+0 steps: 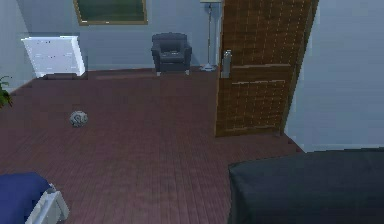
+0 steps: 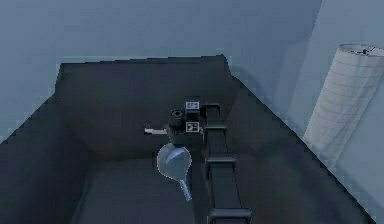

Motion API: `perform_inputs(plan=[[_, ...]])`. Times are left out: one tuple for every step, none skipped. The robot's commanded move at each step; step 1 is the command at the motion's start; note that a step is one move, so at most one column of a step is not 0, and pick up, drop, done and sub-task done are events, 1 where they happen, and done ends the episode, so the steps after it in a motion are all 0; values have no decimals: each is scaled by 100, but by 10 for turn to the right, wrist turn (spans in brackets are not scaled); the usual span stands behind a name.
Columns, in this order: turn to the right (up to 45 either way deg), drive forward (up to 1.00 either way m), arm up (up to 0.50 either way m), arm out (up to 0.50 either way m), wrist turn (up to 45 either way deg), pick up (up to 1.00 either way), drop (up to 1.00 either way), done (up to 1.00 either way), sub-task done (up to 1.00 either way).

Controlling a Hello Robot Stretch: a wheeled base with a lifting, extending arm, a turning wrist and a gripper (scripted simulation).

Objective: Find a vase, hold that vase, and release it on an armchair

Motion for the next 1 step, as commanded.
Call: perform_inputs(plan=[[0,0,0,0,0,0,0,100,0]])
